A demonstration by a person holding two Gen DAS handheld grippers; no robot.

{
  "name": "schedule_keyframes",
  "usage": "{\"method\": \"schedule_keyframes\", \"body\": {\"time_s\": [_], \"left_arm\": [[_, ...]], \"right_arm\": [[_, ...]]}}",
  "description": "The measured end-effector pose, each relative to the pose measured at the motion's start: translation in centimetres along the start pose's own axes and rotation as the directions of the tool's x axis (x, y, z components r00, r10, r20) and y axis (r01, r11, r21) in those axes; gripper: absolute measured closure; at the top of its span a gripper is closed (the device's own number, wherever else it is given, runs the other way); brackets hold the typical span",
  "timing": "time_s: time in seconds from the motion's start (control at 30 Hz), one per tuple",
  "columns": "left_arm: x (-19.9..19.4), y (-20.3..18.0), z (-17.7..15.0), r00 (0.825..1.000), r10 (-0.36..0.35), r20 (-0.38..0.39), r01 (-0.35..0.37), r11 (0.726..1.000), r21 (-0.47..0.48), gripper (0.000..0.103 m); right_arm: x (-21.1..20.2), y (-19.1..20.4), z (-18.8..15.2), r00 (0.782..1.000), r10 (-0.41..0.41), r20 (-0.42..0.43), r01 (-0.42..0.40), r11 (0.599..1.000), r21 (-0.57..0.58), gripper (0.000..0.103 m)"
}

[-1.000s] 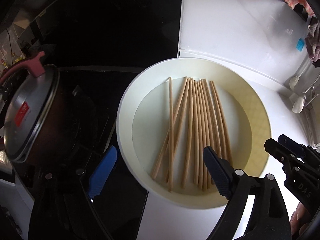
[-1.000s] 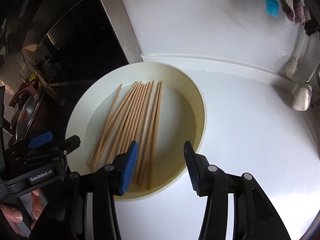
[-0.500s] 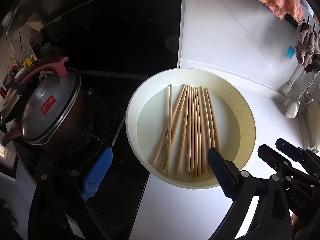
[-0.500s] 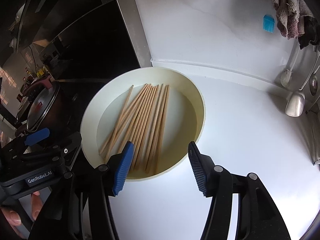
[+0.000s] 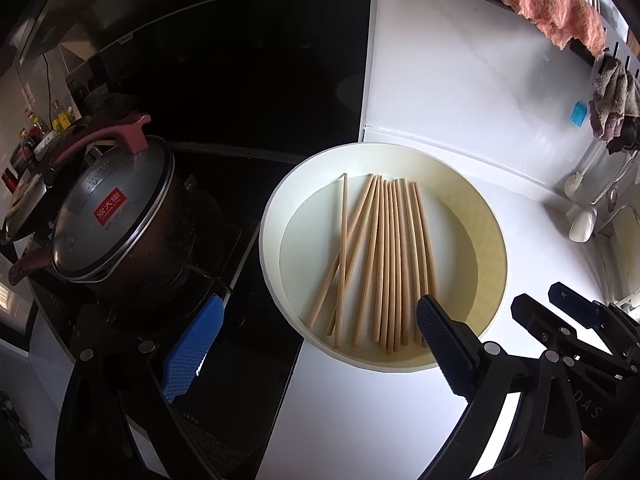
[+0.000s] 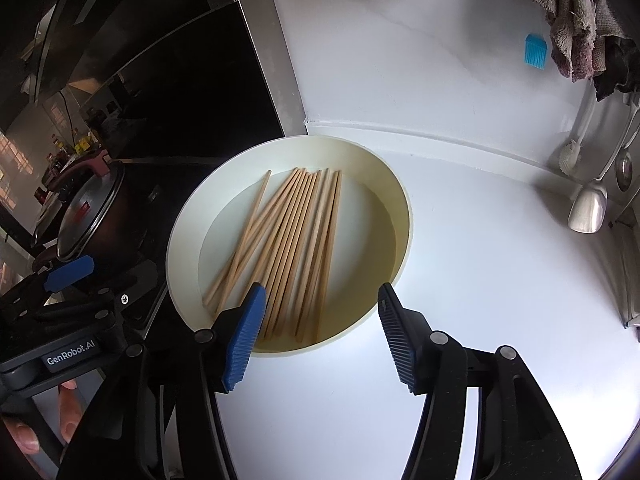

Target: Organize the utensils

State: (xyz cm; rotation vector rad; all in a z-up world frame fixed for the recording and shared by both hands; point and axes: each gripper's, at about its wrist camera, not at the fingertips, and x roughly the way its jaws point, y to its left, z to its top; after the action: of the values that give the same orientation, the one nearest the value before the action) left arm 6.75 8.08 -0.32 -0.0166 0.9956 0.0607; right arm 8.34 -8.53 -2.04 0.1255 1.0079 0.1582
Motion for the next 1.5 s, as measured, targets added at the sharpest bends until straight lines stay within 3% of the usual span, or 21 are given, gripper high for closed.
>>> {"method": "schedule_keyframes", "body": {"time_s": [1.5], "left_arm": [[-0.65, 0.1, 0.15, 1.0, 0.017, -0.003, -0.017, 1.0, -0.001, 0.007]], "right_arm": [[-0.71, -0.09, -0.17, 1.0, -0.002, 0.004, 0.002, 1.0, -0.007, 0.046]]}}
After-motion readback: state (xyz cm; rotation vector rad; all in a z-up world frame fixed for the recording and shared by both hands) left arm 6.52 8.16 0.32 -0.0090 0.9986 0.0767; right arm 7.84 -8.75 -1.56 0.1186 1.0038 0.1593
